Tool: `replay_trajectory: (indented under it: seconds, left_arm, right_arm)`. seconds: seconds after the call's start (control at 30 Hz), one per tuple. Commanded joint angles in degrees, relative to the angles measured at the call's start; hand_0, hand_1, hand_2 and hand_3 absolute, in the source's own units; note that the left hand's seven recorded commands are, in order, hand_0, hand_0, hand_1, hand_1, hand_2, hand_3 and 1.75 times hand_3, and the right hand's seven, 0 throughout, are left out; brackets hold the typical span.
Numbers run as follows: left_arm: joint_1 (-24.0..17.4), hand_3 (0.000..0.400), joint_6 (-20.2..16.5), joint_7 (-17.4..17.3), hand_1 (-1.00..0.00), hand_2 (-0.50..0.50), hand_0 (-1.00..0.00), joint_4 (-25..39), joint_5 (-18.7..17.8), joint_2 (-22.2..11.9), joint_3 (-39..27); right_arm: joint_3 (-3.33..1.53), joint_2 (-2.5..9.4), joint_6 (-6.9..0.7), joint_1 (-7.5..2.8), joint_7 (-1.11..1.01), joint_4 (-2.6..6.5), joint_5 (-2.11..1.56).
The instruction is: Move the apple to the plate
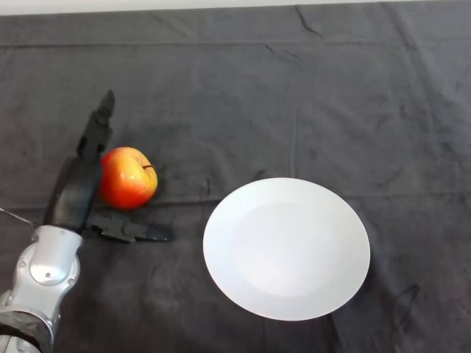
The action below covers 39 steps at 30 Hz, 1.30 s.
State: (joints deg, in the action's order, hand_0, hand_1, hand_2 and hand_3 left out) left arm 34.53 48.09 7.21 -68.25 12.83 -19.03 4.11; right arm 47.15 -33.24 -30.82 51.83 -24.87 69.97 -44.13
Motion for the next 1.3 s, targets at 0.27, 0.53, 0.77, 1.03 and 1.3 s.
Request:
replay_trajectory:
  seconds: [0.27, 0.53, 0.77, 1.03, 1.3]
  left_arm:
    - [-1.1, 0.0, -3.87, 3.96, 0.0, 0.0, 0.0, -2.36, 4.24, -2.12, 3.11]
    - [-0.54, 0.296, -5.95, 4.45, -0.15, -0.3, -0.74, -2.67, 5.44, -1.84, 4.38]
    - [-0.5, 0.4, -6.46, 5.09, -1.0, 0.0, -1.0, -2.45, 6.6, -2.28, 5.48]
    - [-0.6, 0.4, -6.6, 6.11, -1.0, 0.0, -1.0, -2.17, 7.85, -2.69, 6.61]
    - [0.65, 0.4, -6.81, 7.01, -1.0, 0.0, -1.0, -1.72, 8.86, -3.69, 7.28]
  right_arm:
    - [0.29, -1.03, 0.38, -1.94, -0.03, 0.38, -0.47]
    - [0.29, -1.03, 0.38, -1.94, -0.03, 0.37, -0.48]
    - [0.28, -1.03, 0.38, -1.94, -0.03, 0.37, -0.48]
    - [0.28, -1.03, 0.38, -1.94, -0.02, 0.37, -0.49]
    - [0.28, -1.03, 0.38, -1.94, -0.02, 0.37, -0.49]
